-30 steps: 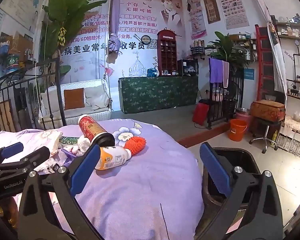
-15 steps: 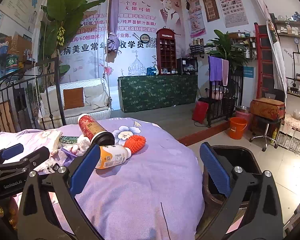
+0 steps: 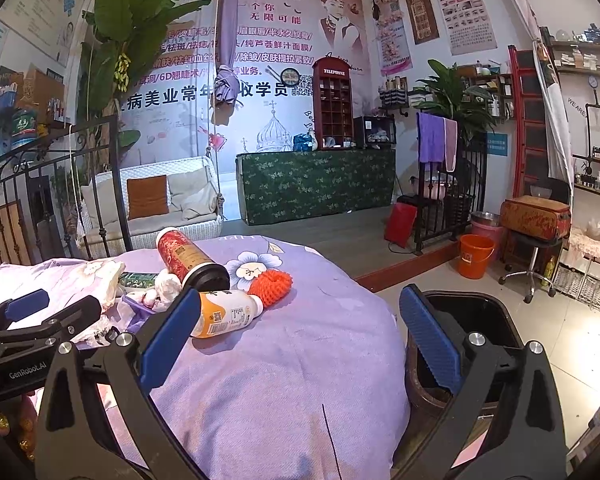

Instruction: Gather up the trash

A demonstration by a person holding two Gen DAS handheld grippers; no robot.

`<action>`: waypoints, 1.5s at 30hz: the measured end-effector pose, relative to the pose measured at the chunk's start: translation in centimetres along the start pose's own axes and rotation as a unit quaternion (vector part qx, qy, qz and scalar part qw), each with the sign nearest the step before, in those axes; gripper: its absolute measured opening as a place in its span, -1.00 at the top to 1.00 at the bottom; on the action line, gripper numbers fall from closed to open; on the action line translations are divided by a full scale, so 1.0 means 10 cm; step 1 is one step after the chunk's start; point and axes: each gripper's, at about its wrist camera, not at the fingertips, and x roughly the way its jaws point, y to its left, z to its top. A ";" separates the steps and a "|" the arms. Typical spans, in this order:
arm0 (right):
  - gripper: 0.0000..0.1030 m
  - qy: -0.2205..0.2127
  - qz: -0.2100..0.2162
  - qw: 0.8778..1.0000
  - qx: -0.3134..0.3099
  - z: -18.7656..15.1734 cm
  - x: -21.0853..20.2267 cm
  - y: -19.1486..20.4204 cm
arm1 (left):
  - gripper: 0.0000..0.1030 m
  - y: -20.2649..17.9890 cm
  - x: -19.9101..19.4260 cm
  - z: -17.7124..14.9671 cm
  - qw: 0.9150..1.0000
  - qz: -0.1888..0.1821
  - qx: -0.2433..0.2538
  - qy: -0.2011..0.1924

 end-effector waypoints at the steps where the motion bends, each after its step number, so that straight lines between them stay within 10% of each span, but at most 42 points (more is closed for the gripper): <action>1: -0.91 0.001 0.000 1.000 0.000 0.00 0.00 0.00 | -0.88 0.00 0.00 0.00 1.000 0.000 0.000 0.000; 45: -0.91 0.007 0.005 1.000 0.004 -0.02 0.07 0.03 | -0.88 -0.04 0.03 -0.11 1.000 -0.002 -0.004 0.011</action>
